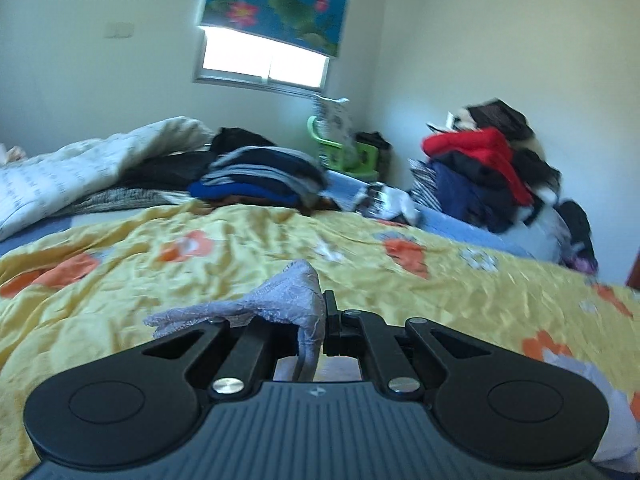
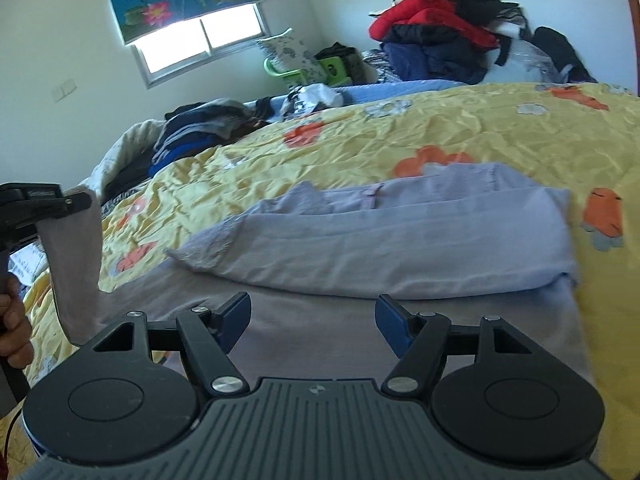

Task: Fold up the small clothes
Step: 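Carry the sleeve across the sweater body over the first sleeve with the left gripper, then open the left gripper to release the sleeve onto the sweater, then smooth the folded sleeves flat with both grippers open, then move both open grippers over the sweater body toward its hem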

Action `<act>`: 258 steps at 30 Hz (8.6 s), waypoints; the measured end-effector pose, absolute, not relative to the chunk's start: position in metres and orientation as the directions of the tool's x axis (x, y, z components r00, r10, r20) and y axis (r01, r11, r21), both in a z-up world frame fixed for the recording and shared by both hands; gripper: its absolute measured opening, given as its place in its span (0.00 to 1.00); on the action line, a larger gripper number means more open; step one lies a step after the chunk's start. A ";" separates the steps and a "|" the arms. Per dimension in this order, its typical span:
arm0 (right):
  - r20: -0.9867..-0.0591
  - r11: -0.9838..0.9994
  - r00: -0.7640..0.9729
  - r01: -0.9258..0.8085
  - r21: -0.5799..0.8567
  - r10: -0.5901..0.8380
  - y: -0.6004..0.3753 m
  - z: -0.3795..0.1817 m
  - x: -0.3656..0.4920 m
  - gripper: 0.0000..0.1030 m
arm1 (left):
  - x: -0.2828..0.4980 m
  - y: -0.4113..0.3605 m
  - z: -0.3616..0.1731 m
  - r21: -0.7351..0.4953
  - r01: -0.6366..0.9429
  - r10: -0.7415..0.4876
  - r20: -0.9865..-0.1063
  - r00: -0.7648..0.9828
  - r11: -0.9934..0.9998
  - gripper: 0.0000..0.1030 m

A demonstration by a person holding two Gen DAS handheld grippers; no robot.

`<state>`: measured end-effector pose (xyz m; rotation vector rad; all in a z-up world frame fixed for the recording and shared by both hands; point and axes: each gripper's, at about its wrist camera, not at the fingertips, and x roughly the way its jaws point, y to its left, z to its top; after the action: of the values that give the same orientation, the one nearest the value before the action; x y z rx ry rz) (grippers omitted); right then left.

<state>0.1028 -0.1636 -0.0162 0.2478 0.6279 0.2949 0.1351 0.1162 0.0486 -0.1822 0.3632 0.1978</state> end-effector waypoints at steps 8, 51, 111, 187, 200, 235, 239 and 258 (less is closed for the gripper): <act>-0.535 0.932 0.785 -0.144 0.332 0.312 -0.194 -0.021 0.097 0.70 | 0.156 0.058 0.037 -0.065 -0.137 0.098 -0.411 0.906 0.988 0.04; -0.558 0.959 0.816 0.014 0.284 0.153 -0.269 -0.037 0.085 0.70 | 0.202 -0.131 0.022 0.115 0.199 -0.129 -0.445 0.886 0.973 0.04; -0.595 0.959 0.804 0.153 0.236 0.018 -0.311 -0.048 0.063 0.71 | 0.191 -0.238 0.035 0.090 0.497 -0.384 -0.523 0.761 0.863 0.80; -0.634 0.991 0.762 -0.119 0.056 0.128 -0.227 -0.044 0.045 0.91 | 0.037 0.019 -0.041 0.091 0.099 -0.018 -0.641 0.767 0.991 0.86; -0.564 0.988 0.812 -0.140 0.068 0.154 -0.251 -0.048 -0.021 0.92 | 0.001 0.034 -0.044 -0.025 0.135 -0.119 -0.650 0.750 0.990 0.86; -0.628 0.990 0.771 -0.142 -0.008 0.106 -0.249 -0.042 -0.065 0.92 | -0.039 0.037 -0.037 0.114 0.113 -0.009 -0.661 0.750 0.987 0.86; -0.631 0.989 0.770 -0.145 -0.033 0.092 -0.247 -0.042 -0.073 0.92 | -0.046 0.041 -0.036 0.111 0.104 -0.003 -0.666 0.746 0.988 0.86; -0.669 0.973 0.712 -0.211 0.088 0.215 -0.261 -0.039 -0.098 0.89 | -0.085 0.066 -0.035 0.031 0.187 -0.106 -0.729 0.676 0.982 0.86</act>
<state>-0.0976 -0.2614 -0.0393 0.0049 0.7423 0.2361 -0.0849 0.0659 -0.0348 0.1058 0.8125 -0.1651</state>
